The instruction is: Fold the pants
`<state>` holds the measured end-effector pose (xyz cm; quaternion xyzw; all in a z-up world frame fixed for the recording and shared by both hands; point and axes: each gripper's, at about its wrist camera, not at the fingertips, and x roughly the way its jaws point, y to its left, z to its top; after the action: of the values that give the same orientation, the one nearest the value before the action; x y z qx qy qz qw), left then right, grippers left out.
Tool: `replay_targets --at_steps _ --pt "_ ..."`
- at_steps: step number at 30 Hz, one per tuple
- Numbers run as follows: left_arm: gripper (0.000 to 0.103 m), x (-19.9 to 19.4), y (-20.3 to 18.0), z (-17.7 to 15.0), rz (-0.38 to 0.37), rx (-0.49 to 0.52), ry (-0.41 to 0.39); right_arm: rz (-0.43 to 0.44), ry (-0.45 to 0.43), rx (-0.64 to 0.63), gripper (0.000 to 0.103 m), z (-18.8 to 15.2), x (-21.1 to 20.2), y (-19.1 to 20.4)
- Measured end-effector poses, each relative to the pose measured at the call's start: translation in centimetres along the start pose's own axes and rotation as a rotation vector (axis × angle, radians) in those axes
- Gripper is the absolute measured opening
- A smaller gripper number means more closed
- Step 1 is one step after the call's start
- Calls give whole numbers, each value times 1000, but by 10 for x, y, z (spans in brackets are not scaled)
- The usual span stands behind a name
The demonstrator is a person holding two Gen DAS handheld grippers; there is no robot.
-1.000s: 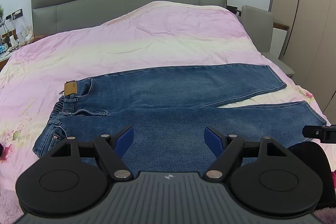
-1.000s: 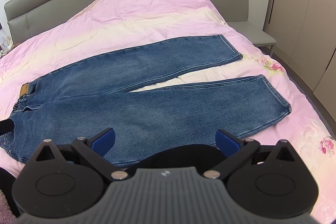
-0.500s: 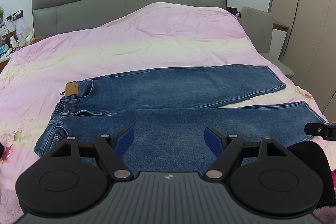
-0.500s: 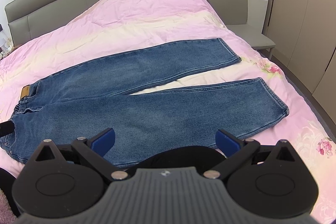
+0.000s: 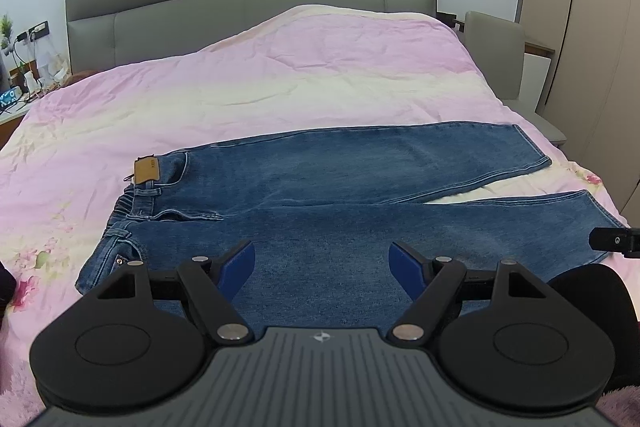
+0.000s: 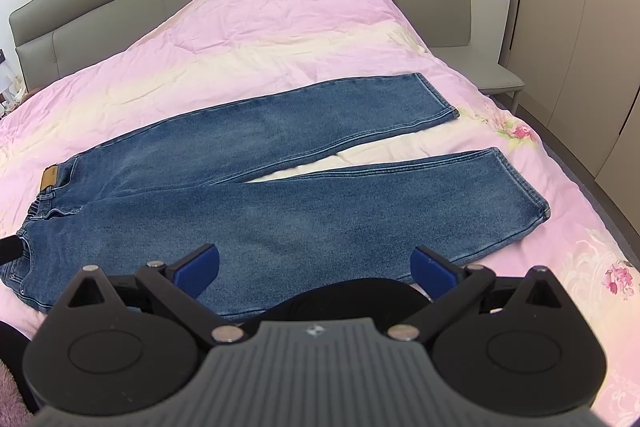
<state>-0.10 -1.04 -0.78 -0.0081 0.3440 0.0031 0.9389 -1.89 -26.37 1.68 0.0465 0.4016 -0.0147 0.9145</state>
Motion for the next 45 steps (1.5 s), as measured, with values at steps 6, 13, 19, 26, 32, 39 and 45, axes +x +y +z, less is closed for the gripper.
replay_targets --at_steps 6,13,19,26,32,39,45 --pt "89 2 11 2 -15 48 12 -3 -11 -7 98 2 2 -2" --pt "85 13 42 10 -19 179 52 -3 -12 -29 98 17 24 -32" --pt "84 37 64 4 -123 404 177 2 51 -74 81 30 53 -73" --pt "82 86 83 -21 -138 668 411 -39 81 -116 76 40 82 -121" --pt "82 132 85 -46 -125 863 612 -41 128 -204 76 34 108 -142" --pt "82 165 75 -75 -84 972 712 53 210 -365 66 23 136 -159" --pt "89 178 76 -94 -11 1003 744 72 303 -633 66 7 145 -175"
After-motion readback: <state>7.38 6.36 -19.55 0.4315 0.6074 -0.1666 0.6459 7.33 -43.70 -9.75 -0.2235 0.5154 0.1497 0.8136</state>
